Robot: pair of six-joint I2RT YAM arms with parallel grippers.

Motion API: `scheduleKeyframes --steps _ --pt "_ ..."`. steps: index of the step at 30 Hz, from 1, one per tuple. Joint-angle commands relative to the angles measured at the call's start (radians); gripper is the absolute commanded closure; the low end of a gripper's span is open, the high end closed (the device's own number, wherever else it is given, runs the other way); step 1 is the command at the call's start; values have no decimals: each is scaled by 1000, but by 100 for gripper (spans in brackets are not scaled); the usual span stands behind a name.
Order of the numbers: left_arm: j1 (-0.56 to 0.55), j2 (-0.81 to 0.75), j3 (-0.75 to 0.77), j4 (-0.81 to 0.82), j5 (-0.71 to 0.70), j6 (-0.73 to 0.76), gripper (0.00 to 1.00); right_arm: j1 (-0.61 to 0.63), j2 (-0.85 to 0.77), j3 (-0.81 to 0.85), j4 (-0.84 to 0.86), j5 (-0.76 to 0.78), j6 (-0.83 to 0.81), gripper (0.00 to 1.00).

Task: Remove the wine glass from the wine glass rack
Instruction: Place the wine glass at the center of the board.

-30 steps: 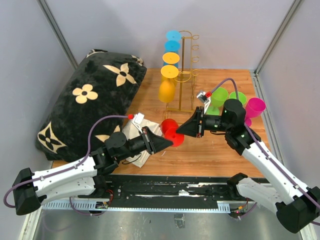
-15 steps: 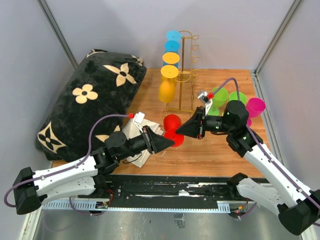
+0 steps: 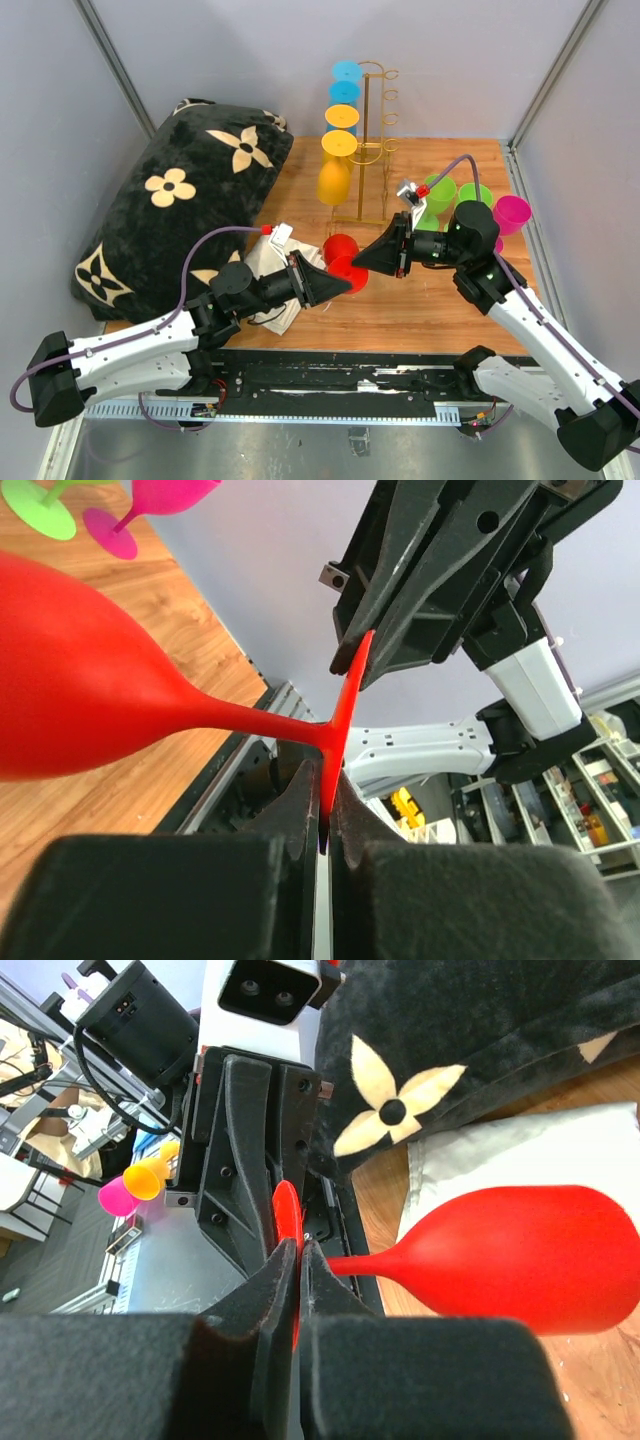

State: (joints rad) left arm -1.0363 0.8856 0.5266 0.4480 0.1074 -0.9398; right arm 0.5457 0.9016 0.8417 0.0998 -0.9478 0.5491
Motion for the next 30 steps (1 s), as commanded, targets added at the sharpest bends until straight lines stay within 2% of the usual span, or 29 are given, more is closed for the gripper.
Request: scheduleKeyframes --steps 1,4,5,6,11,15,19,22,24,30 --pt "5 -7 18 -35 -5 44 99 26 -21 58 -73 5 -93 89" --pt "7 -33 21 -97 -4 94 100 26 -43 173 -323 144 -289 67" --pt "5 -43 20 -121 -7 120 99 26 -51 199 -370 185 -320 49" --pt "4 -51 19 -146 -5 151 99 26 -63 218 -396 220 -336 39" --pt "-9 -64 32 -311 69 345 99 26 -95 288 -490 403 -372 32" --pt "-125 -65 83 -450 -69 522 99 26 -121 283 -529 625 -347 30" --pt "-200 -46 91 -448 -64 624 99 26 -121 258 -568 780 -301 30" --pt "-242 -11 103 -435 -41 695 99 24 -66 297 -647 798 -261 25" --pt "-274 15 116 -440 -49 741 99 18 -27 323 -674 756 -260 24" --pt "-298 50 121 -416 -46 827 99 11 3 281 -584 598 -208 19"
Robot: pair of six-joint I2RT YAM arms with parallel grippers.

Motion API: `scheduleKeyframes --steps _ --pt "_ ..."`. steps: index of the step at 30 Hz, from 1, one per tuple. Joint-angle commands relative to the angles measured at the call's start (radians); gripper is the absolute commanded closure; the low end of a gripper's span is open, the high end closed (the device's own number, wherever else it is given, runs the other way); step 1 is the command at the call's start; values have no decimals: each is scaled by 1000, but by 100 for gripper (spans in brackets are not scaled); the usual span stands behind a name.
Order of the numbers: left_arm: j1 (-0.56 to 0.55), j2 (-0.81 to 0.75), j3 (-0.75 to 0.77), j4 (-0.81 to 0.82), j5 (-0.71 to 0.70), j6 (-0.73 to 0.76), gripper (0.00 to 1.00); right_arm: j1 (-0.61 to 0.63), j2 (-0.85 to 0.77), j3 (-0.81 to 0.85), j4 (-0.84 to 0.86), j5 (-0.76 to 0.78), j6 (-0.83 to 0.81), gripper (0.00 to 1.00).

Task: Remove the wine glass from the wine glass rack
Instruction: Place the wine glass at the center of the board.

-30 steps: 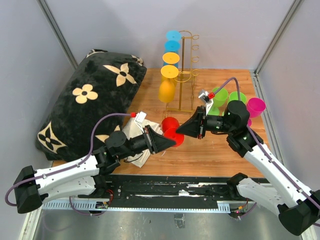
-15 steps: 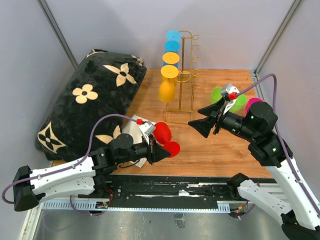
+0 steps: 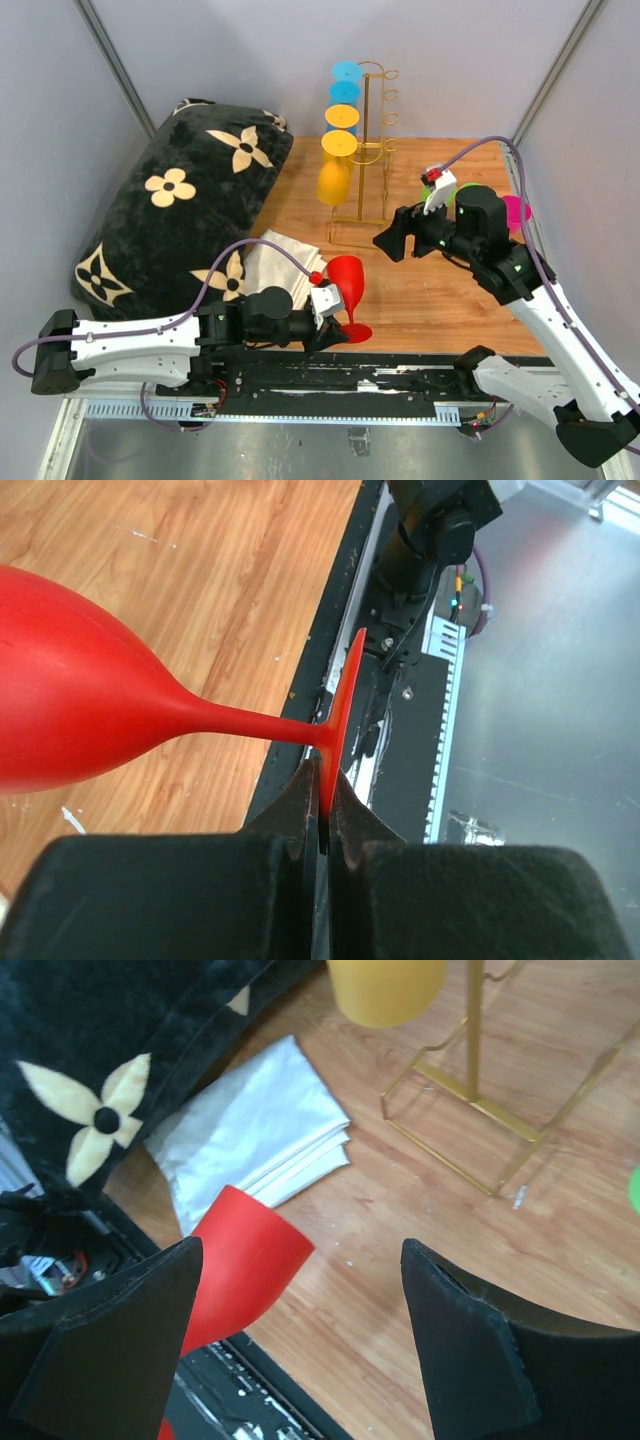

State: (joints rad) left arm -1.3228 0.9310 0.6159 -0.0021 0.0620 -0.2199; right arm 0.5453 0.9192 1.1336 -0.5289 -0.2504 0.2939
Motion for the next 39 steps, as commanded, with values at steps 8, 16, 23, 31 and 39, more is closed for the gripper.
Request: scheduleKeyframes --steps 8,16,23,31,39 --pt "-16 -66 -46 99 123 220 99 -5 41 -28 55 -286 49 20" --pt "-17 -174 -120 117 184 362 99 -74 84 -93 185 -562 149 21" --pt "-16 -217 -101 52 211 398 100 -71 177 -99 212 -825 175 31" --pt "-16 -216 -54 -22 179 395 100 -44 227 -92 236 -948 167 39" --pt "-16 -227 -23 -127 127 392 100 -20 269 -68 234 -1011 174 52"
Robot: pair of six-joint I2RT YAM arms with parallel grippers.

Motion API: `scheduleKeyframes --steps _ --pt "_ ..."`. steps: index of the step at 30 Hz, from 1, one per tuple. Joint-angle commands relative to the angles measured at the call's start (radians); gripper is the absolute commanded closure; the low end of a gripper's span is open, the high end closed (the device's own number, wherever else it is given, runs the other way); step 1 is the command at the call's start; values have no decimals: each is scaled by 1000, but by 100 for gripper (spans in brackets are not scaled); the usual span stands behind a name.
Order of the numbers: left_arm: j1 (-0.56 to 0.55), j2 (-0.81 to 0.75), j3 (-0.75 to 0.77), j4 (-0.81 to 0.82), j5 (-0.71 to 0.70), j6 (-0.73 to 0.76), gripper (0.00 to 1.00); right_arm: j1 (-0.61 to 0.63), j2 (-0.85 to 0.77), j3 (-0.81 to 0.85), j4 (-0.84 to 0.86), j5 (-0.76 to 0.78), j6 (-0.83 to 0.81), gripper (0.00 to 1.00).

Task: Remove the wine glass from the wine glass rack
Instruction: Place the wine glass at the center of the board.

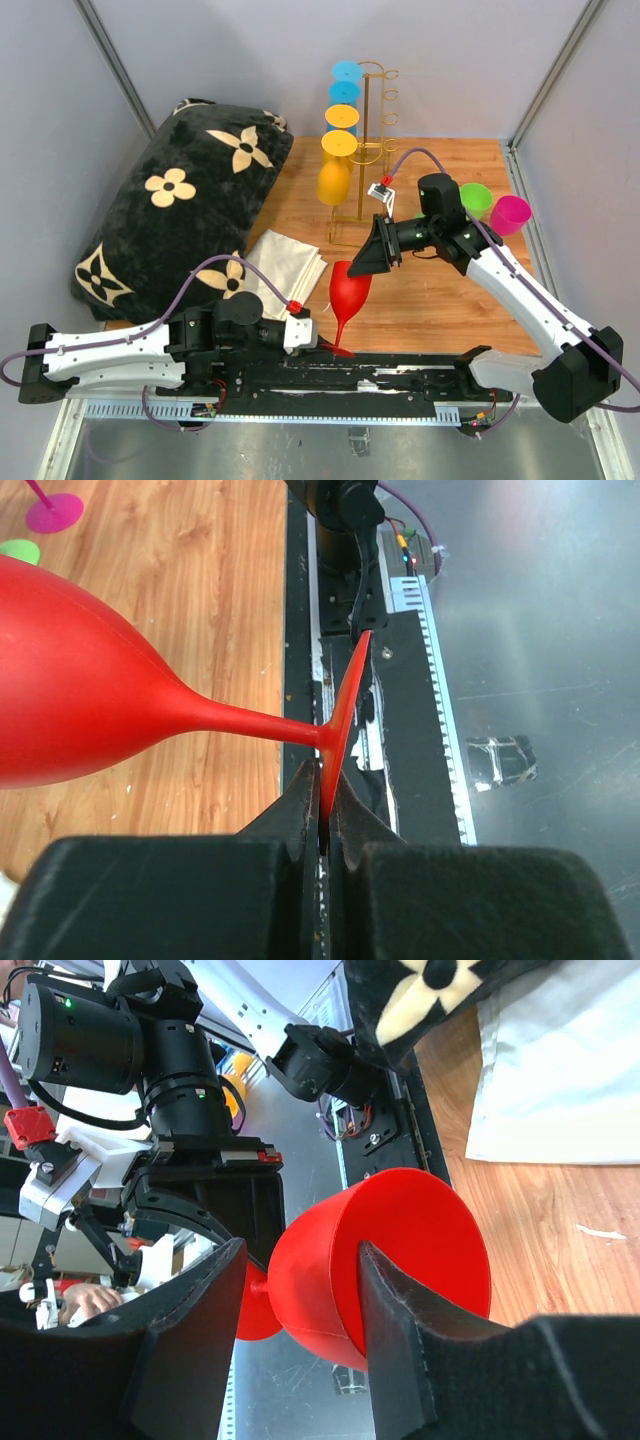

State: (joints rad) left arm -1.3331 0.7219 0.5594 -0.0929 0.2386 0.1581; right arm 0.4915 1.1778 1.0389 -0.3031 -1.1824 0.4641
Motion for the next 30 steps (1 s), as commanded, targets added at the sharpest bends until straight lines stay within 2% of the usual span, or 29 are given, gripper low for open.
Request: scheduleKeyframes --steps 1,8,15,22,30 --pt "-7 -20 32 -33 -51 11 99 39 13 27 9 -77 5 53" --pt "-6 -31 25 -37 -61 0 99 59 19 35 11 -80 8 63" --pt "-6 -40 28 -32 -77 -6 99 60 8 40 15 -90 11 69" --pt "-6 -26 28 -13 -77 -13 100 67 -11 34 14 -95 10 64" --pt "-6 -24 30 -12 -131 -48 100 79 -42 24 13 -116 -12 70"
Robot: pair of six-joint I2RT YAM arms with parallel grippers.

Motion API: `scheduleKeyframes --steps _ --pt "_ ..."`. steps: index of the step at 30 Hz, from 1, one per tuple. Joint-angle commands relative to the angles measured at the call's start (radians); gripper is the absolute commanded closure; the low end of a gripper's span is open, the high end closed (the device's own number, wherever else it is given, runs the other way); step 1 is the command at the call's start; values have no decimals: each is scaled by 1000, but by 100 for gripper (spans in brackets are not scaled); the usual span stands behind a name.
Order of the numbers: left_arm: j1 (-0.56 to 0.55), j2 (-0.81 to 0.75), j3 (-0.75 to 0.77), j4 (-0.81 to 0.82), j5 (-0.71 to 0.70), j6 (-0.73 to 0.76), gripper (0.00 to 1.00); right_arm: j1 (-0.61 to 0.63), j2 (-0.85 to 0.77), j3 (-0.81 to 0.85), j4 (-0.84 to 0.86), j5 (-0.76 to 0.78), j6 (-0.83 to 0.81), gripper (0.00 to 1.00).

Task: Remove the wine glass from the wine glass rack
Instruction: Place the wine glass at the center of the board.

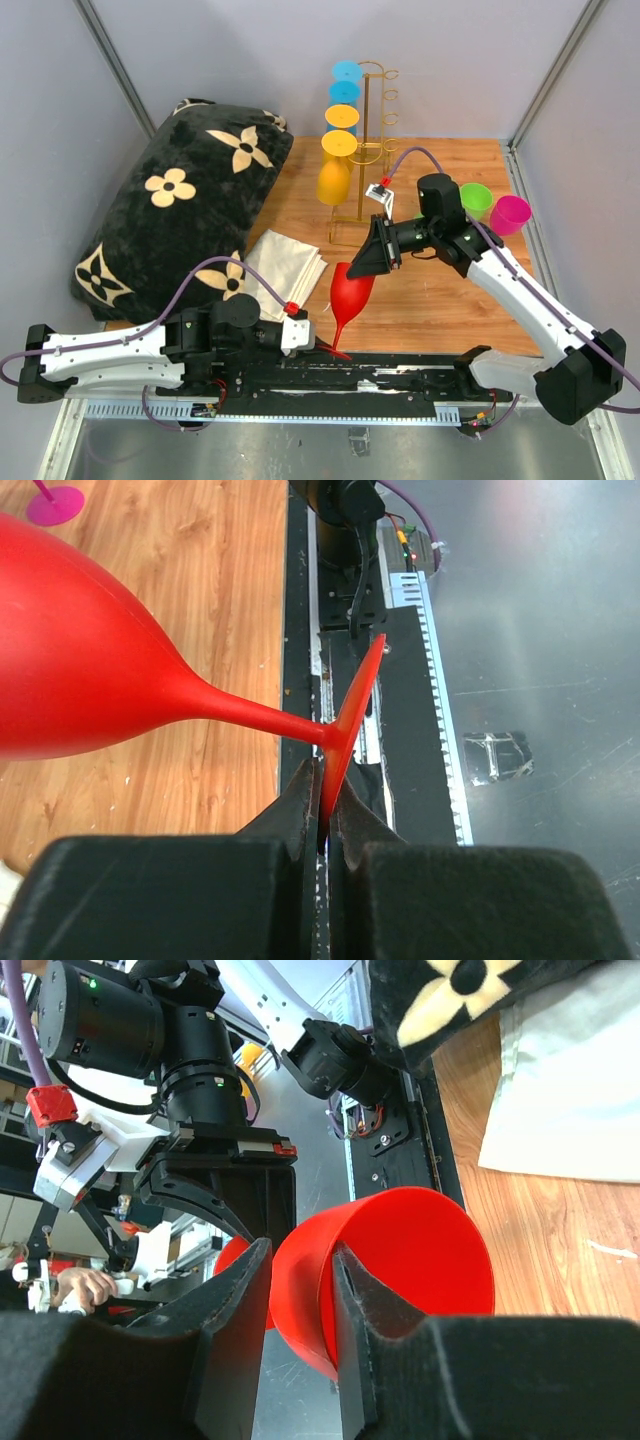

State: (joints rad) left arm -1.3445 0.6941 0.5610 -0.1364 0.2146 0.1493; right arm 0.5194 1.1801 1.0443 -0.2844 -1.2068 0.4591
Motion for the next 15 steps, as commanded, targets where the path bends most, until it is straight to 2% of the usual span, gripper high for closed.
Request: scheduleKeyframes --steps 1,4,7,9,15 --pt "5 4 27 31 -106 -39 99 52 -48 18 -5 -95 -7 70" --pt "5 4 25 36 -103 -39 99 55 -55 18 -5 -106 -10 70" --pt "5 5 26 40 -98 -31 100 60 -64 15 -4 -113 -23 61" --pt "5 7 26 42 -93 -24 100 62 -66 15 -7 -118 -23 59" --pt "5 8 29 49 -85 -10 99 65 -59 18 -36 -121 -38 64"
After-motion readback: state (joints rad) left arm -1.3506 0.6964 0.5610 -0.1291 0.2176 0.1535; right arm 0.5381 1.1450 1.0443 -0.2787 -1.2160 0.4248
